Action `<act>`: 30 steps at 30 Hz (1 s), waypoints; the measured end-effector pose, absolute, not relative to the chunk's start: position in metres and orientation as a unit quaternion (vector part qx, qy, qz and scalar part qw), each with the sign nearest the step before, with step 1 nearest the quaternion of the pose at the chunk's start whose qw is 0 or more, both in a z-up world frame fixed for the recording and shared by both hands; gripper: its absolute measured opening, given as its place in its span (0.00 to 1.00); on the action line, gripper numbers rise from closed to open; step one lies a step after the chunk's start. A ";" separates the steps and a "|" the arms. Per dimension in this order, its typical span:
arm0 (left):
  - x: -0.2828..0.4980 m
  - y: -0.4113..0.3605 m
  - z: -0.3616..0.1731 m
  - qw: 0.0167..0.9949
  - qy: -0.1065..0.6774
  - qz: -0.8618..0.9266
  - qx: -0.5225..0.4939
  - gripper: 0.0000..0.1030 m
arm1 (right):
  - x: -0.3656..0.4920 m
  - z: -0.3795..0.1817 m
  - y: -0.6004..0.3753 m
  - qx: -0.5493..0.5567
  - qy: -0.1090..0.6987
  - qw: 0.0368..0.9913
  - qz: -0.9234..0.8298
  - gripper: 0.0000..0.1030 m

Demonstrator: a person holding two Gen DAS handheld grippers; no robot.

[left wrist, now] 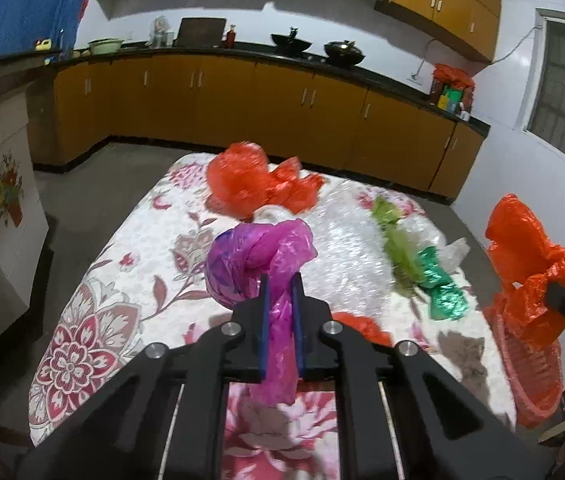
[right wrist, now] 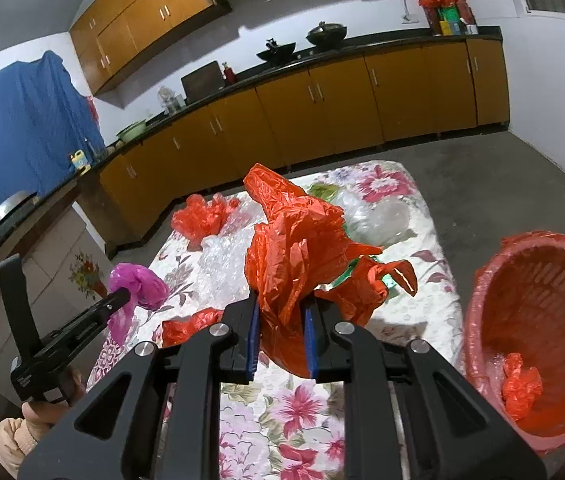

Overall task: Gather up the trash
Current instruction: 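Carry the red and pink bags over the red basket with both grippers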

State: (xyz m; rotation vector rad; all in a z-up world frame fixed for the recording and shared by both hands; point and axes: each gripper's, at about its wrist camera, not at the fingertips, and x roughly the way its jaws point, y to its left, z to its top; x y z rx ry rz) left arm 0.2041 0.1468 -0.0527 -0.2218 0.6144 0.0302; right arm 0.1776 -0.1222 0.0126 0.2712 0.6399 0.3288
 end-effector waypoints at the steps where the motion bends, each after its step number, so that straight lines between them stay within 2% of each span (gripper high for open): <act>1: 0.203 0.142 -0.049 0.948 0.298 0.010 -0.107 0.10 | 0.176 0.014 -0.125 0.133 0.310 0.928 0.158 0.18; 15: 0.197 0.059 -0.011 0.953 0.273 -0.093 -0.097 0.10 | 0.157 0.022 -0.183 0.148 0.285 0.942 0.102 0.18; 30: 0.202 -0.072 -0.025 0.922 0.301 -0.236 -0.068 0.10 | 0.137 0.013 -0.273 0.178 0.282 0.943 0.008 0.18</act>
